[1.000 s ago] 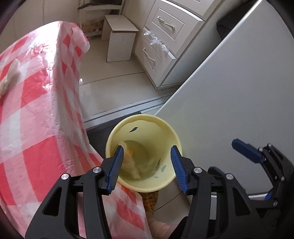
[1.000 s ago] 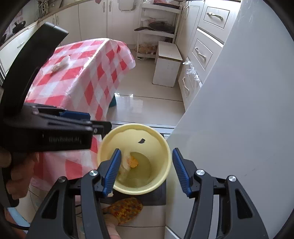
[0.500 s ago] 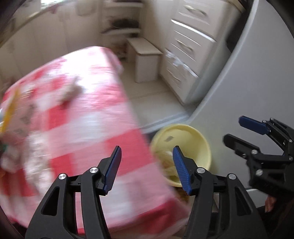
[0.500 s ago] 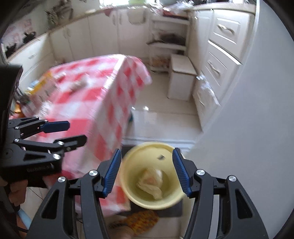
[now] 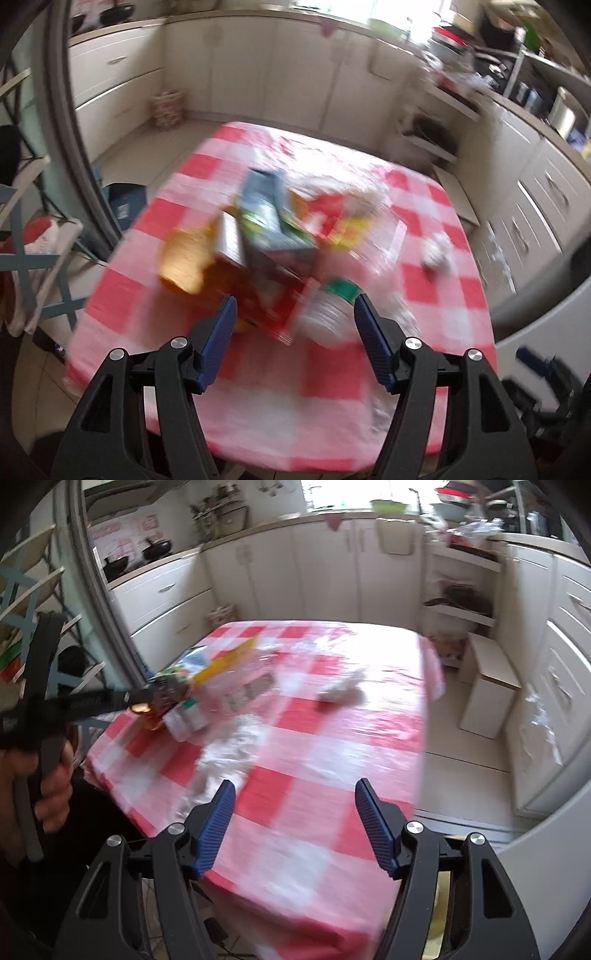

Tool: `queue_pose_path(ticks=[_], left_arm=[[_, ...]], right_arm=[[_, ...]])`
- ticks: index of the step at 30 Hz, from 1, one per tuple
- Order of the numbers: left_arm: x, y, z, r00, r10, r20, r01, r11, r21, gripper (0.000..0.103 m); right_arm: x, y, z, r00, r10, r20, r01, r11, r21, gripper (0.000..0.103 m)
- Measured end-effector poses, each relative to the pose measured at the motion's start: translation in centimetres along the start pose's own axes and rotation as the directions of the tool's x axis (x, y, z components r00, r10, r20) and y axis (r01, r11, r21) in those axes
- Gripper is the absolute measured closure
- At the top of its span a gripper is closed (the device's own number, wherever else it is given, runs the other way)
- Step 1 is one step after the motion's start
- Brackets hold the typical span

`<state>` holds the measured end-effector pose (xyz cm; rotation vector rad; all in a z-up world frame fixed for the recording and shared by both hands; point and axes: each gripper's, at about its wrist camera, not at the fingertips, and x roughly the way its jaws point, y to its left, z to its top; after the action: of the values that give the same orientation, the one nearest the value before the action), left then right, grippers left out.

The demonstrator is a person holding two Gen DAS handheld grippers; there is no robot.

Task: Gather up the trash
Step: 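Grasp the blue milk carton on the table with the left tool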

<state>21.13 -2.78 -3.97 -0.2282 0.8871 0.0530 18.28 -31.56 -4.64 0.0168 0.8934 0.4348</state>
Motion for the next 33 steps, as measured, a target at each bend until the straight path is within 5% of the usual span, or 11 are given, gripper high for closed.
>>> queue_pose_path(ticks=[8, 20, 26, 33], left_arm=[[3.5, 3.6, 5.6, 0.999, -0.016, -0.042, 0.014, 0.998, -0.058, 0.029], [11.4, 1.0, 8.3, 0.985, 0.035, -0.168, -0.033, 0.999, 0.018, 0.029], [12.0, 1.0, 8.1, 0.982, -0.008, -0.187, 0.009, 1.0, 0.002, 0.055], [9.1, 0.2, 8.2, 0.993, -0.064, -0.097, 0.065, 0.998, 0.009, 0.055]], right_arm=[[4.0, 3.7, 0.5, 0.998, 0.028, -0.065, -0.033, 0.997, -0.076, 0.038], [6.5, 4.4, 0.3, 0.993, 0.015, -0.117, -0.027, 0.995, -0.1, 0.038], [7.0, 4.9, 0.6, 0.993, 0.018, -0.118, -0.031, 0.993, -0.113, 0.038], [7.6, 5.7, 0.6, 0.992, 0.009, -0.127, -0.027, 0.99, -0.141, 0.038]])
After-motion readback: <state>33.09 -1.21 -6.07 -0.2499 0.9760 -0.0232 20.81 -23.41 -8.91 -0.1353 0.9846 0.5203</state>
